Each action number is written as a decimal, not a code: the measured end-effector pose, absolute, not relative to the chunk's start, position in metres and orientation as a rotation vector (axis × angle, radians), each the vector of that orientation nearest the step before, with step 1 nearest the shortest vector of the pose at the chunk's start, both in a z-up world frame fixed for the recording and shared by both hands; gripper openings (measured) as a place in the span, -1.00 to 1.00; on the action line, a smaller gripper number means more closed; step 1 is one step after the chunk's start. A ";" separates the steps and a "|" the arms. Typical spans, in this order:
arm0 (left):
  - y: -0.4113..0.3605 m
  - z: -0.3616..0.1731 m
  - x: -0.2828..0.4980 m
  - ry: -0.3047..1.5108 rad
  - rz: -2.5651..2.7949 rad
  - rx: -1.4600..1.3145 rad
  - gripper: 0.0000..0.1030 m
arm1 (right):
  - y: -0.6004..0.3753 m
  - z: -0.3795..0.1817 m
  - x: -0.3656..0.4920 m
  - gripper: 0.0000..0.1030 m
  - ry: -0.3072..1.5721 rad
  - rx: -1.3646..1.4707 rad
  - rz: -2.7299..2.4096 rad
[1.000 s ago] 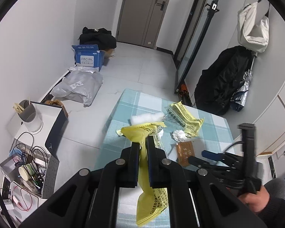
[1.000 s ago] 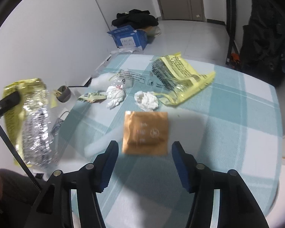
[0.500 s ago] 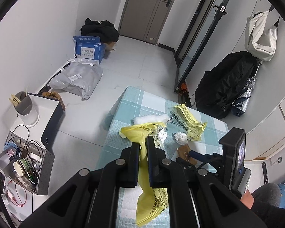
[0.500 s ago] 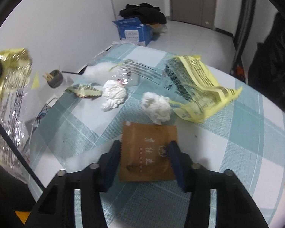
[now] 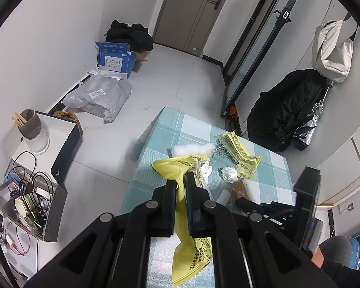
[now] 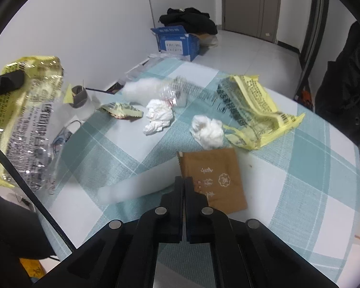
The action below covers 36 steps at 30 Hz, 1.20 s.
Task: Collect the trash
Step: 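Lift the yellow bag with the left gripper while the right releases the brown packet, then carry the yellow bag with the left gripper toward the grey floor bin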
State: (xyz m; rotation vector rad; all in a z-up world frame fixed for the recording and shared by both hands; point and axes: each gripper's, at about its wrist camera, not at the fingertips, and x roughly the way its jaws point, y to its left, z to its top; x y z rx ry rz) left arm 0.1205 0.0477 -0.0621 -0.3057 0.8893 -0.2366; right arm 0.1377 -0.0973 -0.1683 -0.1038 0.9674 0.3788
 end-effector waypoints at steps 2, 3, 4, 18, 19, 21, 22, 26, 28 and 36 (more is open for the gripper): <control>0.048 -0.062 0.120 0.887 -0.239 -0.311 -0.94 | -0.100 -0.162 0.133 -1.00 0.953 -0.104 0.373; 0.048 -0.061 0.120 0.884 -0.241 -0.313 -0.94 | -0.101 -0.158 0.131 -1.00 0.950 -0.098 0.372; 0.048 -0.059 0.120 0.880 -0.245 -0.313 -0.94 | -0.102 -0.155 0.129 -1.00 0.944 -0.096 0.369; 0.032 -0.049 0.107 0.844 -0.293 -0.288 -0.94 | -0.133 -0.109 0.085 -1.00 0.889 -0.031 0.366; 0.029 -0.049 0.106 0.843 -0.294 -0.283 -0.94 | -0.134 -0.108 0.083 -1.00 0.888 -0.031 0.365; 0.025 -0.047 0.105 0.845 -0.309 -0.287 -0.94 | -0.141 -0.103 0.078 -1.00 0.885 -0.013 0.363; 0.022 -0.044 0.104 0.838 -0.319 -0.288 -0.94 | -0.144 -0.100 0.075 -1.00 0.882 -0.005 0.360; 0.005 -0.030 0.099 0.803 -0.347 -0.263 -0.94 | -0.160 -0.083 0.064 -1.00 0.849 0.010 0.352; -0.012 -0.019 0.097 0.785 -0.374 -0.248 -0.94 | -0.176 -0.064 0.055 -1.00 0.820 0.024 0.345; -0.086 0.008 0.091 0.742 -0.493 -0.176 -0.94 | -0.254 0.004 0.023 -1.00 0.696 0.086 0.274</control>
